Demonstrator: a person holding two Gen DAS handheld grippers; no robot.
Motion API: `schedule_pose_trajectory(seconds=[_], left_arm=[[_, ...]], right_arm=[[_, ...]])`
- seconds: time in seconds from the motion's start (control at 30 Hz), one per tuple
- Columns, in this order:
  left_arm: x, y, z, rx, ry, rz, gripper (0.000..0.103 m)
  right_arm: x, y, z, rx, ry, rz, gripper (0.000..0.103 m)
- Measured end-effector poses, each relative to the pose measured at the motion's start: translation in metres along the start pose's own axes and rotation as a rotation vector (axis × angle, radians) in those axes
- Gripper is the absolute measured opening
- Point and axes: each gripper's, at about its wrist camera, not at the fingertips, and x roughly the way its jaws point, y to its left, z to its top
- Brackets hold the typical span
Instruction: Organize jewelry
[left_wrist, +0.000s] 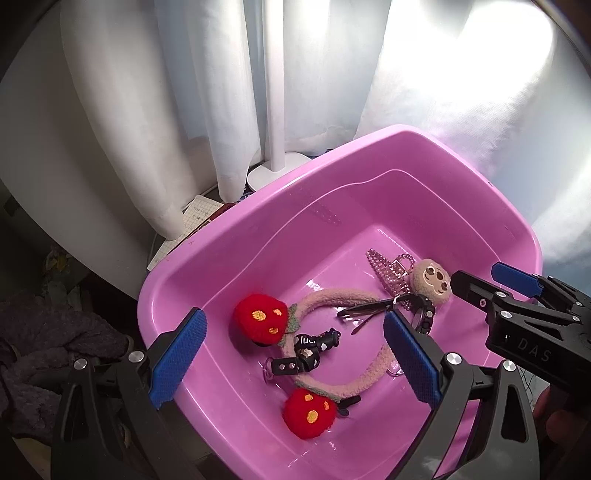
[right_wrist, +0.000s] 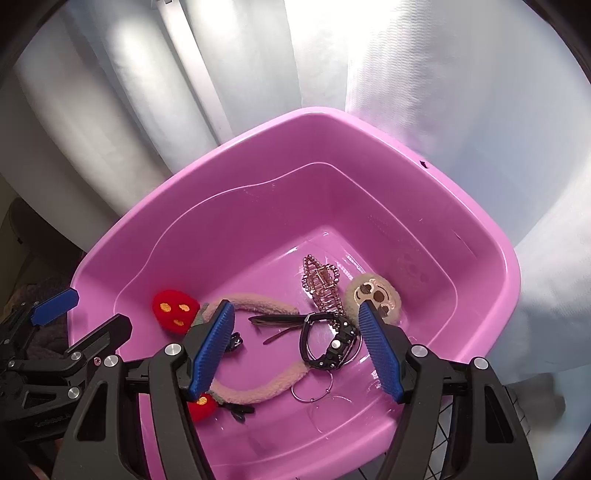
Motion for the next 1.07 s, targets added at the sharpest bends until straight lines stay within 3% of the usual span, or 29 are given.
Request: schedule_pose_trajectory(seconds=[1.07], left_arm=[[-0.0024, 0.0054, -0.0005, -0.023, -0.001, -0.020, 0.095]], right_arm=[[-0.0037, 0.0050, -0.0033, -0.004, -0.008, 0.005, 0.067]])
